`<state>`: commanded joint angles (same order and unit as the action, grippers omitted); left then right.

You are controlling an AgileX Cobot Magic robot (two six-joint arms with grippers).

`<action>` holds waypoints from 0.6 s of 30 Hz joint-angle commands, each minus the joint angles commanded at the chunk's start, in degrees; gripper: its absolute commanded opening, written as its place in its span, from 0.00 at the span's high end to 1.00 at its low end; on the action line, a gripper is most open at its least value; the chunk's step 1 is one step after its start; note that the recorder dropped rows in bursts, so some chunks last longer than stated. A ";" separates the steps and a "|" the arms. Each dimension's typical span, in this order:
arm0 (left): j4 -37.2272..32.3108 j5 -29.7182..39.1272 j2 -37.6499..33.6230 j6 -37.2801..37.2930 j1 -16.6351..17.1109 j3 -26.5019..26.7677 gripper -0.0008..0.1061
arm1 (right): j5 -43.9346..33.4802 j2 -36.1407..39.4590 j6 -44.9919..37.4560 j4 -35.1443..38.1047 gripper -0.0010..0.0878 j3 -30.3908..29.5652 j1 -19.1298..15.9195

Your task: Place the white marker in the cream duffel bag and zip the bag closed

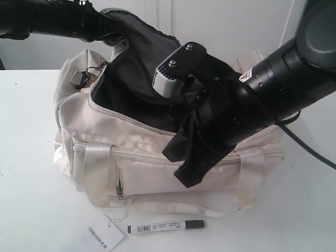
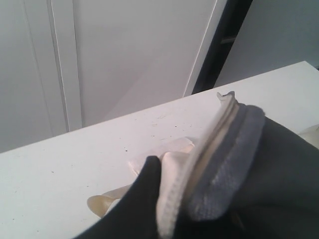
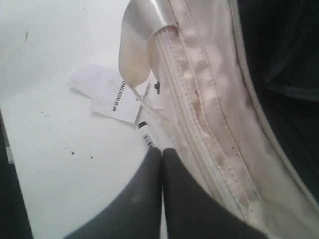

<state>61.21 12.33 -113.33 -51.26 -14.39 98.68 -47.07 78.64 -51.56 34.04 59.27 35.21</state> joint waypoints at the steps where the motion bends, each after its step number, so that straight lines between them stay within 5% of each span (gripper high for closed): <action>1: 0.00 -0.31 0.00 0.00 0.00 0.00 0.99 | -0.24 0.10 -0.82 0.00 0.99 0.00 0.57; 13: 0.00 -1.42 0.00 0.00 0.00 0.00 0.99 | 8.54 2.56 -11.89 -0.36 0.99 -5.81 11.80; 18: 0.00 -1.42 0.00 0.00 0.00 0.00 0.99 | 12.77 10.15 -12.73 -0.35 0.99 -6.55 14.04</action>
<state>61.21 10.91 -113.33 -51.26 -14.39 98.68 -34.31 88.79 -64.29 33.69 52.72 49.25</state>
